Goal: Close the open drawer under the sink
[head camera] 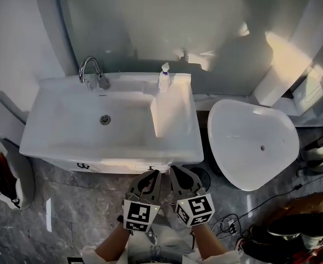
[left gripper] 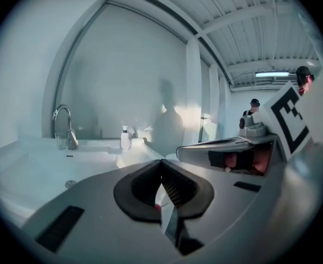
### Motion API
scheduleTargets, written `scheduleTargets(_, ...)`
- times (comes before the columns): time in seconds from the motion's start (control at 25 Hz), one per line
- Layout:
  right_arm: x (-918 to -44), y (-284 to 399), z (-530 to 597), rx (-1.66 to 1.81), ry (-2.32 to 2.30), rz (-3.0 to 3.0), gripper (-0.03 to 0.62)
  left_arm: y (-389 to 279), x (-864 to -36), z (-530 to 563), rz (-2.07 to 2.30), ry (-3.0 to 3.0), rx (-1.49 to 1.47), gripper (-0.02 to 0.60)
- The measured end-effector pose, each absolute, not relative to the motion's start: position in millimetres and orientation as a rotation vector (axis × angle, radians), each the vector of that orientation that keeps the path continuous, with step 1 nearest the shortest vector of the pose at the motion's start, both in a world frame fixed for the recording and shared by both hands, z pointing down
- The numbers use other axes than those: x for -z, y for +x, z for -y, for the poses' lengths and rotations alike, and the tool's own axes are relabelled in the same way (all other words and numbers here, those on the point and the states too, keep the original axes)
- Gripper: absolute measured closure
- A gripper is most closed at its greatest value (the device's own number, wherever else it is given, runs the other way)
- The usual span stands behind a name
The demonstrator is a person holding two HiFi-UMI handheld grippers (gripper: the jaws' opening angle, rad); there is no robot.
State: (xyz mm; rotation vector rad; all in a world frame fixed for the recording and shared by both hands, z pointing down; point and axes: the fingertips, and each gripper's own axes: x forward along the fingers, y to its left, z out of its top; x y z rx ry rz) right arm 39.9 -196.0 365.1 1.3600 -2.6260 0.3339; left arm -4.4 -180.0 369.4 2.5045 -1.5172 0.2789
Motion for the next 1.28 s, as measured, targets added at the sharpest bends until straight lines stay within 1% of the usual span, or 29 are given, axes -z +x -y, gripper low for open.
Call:
scheduleTargets(0.28,-292.6,30.7,185.7,-0.287,1.299,2.72,0.583,-11.6,-288.6,176.3,1.563,2.551,-0.165,0.566)
scheduleTargets(0.48,-264.3,29.4,178.7,-0.231,1.237,2.739,0.583,-9.4,-258.1,171.9,1.57,2.571,-0.12,0.566)
scheduleTargets(0.84,-253.7,35.8,176.1,-0.27,1.167,2.771,0.583,2.1,-247.8,173.0,1.577,2.579,-0.101,0.566)
scheduleTargets(1.28,-259.4,30.1,175.8,-0.28,1.074,2.774,0.585,-1.9,-254.5,173.6,1.604,2.536,-0.115,0.566)
